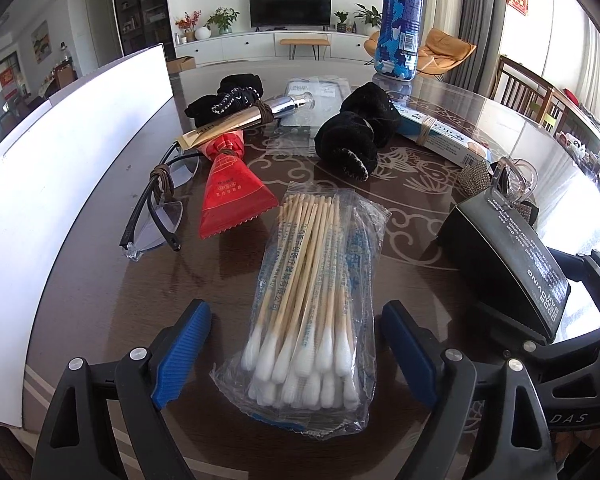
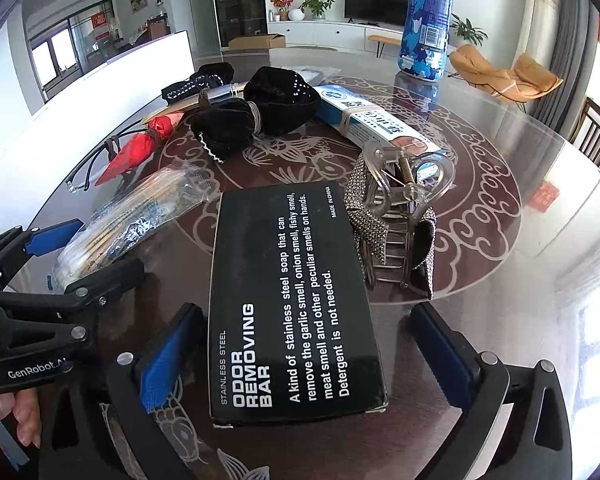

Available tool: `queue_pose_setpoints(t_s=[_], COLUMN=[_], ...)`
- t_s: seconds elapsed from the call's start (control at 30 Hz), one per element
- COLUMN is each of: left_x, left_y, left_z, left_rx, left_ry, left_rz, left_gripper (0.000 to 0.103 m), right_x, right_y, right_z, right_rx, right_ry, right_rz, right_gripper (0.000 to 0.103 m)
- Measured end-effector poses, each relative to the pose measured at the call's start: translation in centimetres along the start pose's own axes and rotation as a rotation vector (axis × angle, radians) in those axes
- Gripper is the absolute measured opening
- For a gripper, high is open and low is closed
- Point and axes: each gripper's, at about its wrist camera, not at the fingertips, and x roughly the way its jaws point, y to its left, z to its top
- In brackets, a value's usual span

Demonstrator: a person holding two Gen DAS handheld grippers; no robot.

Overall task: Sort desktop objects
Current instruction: 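Grasp the black odor removing bar box with the right tool and lift it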

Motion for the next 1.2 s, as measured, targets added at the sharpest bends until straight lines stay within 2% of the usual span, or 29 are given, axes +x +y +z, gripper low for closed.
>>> queue_pose_setpoints(t_s=[0.53,0.6,0.63,0.67,0.8,0.87,0.9,0.93,0.97,1.0,1.03,1.07,1.13,1.2], left_x=[0.0,0.1,0.2,0.3,0.3,0.7,0.9,1.1,1.1,0.9,0.6,0.2,-0.7,-2.0], left_y=[0.1,0.2,0.3,0.4,1.5,1.8,1.7,1.6,1.5,1.3,1.2,1.4,2.3,3.2], left_z=[0.0,0.1,0.3,0.5,1.7,2.5,2.9,3.1,3.2,3.2,3.1,2.9,2.2,1.2], left_rx=[-0.001,0.021,0.045,0.071,0.101,0.096,0.099,0.106,0.119,0.142,0.158,0.150,0.103,0.070], left_ry=[0.001,0.020,0.048,0.073,0.146,0.182,0.196,0.206,0.203,0.194,0.194,0.196,0.196,0.179], left_rz=[0.004,-0.015,-0.033,-0.058,-0.204,-0.253,-0.258,-0.248,-0.225,-0.196,-0.193,-0.206,-0.248,-0.254], left_gripper=[0.088,0.091,0.097,0.098,0.098,0.098,0.098,0.095,0.078,0.066,0.045,0.035,0.032,0.032], right_x=[0.0,0.0,0.1,0.3,1.0,1.7,1.9,2.0,2.0,1.9,1.7,1.4,0.4,-1.1], right_y=[0.0,0.2,0.2,0.1,-0.4,-0.4,-0.3,-0.2,-0.1,-0.1,-0.3,-0.5,-0.9,-1.5], right_z=[0.0,0.0,0.2,0.6,2.7,3.7,4.2,4.5,4.8,5.0,5.0,4.8,4.0,3.0], right_rx=[-0.001,-0.020,-0.038,-0.058,-0.102,-0.121,-0.132,-0.148,-0.170,-0.176,-0.167,-0.155,-0.134,-0.099], right_ry=[0.000,0.013,0.040,0.077,0.235,0.308,0.324,0.324,0.323,0.325,0.327,0.325,0.304,0.280], right_rz=[0.000,0.000,0.012,0.028,0.169,0.181,0.177,0.159,0.133,0.140,0.143,0.145,0.151,0.180], right_gripper=[0.103,0.103,0.103,0.103,0.103,0.102,0.096,0.083,0.074,0.060,0.060,0.060,0.060,0.060])
